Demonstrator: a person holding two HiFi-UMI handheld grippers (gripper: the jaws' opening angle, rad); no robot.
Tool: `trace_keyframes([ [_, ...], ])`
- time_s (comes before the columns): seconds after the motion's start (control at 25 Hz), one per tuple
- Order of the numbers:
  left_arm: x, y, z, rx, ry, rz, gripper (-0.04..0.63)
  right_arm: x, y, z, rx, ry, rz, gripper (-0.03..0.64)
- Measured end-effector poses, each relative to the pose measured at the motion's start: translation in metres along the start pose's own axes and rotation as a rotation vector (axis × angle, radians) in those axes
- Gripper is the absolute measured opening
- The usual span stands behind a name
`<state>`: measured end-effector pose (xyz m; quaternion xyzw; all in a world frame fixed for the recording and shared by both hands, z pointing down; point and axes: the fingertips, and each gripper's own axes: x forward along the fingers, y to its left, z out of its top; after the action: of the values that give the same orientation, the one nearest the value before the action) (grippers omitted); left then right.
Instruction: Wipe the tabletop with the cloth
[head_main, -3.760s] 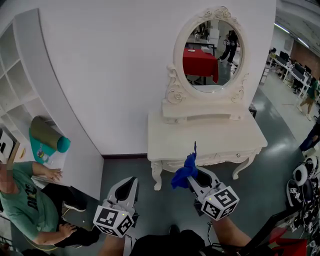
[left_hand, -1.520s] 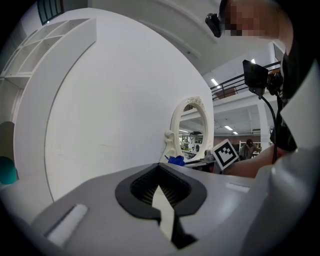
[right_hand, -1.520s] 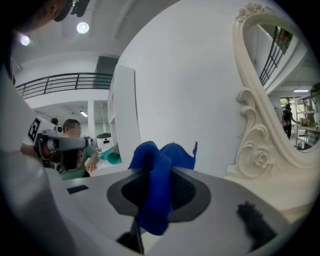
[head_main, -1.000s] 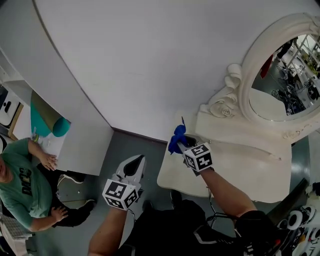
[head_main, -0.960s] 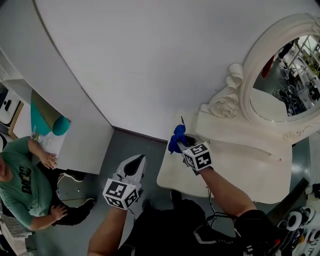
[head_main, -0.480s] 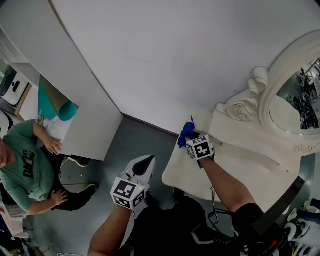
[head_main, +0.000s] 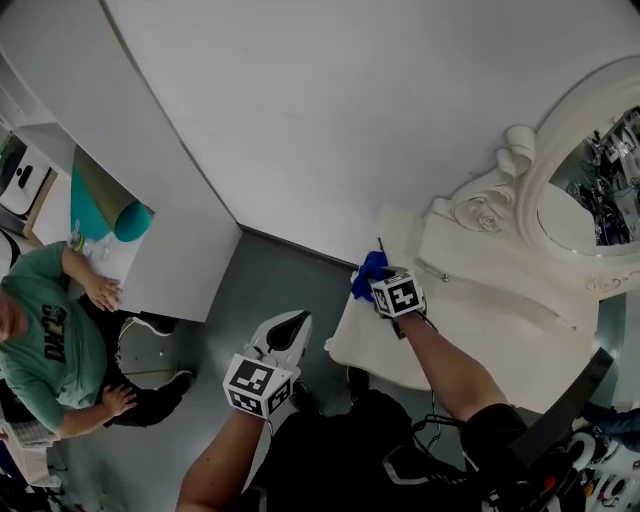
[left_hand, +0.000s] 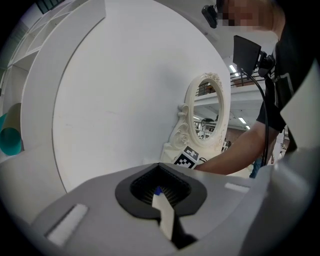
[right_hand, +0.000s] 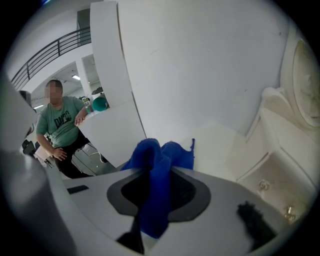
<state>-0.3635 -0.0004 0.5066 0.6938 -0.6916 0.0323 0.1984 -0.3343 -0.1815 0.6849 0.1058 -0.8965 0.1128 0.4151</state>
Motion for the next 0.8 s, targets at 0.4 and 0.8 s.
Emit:
trace_keyframes([
  [0.4, -0.021, 0.001, -0.003, 0.001, -0.028, -0.039, 0.008, -0.029, 0.091, -0.055, -0.064, 0.056, 0.065, 0.095],
  [0.8, -0.038, -0.004, -0.007, -0.024, -0.053, -0.062, 0.007, -0.055, 0.161, -0.104, -0.075, 0.089, 0.133, 0.095],
])
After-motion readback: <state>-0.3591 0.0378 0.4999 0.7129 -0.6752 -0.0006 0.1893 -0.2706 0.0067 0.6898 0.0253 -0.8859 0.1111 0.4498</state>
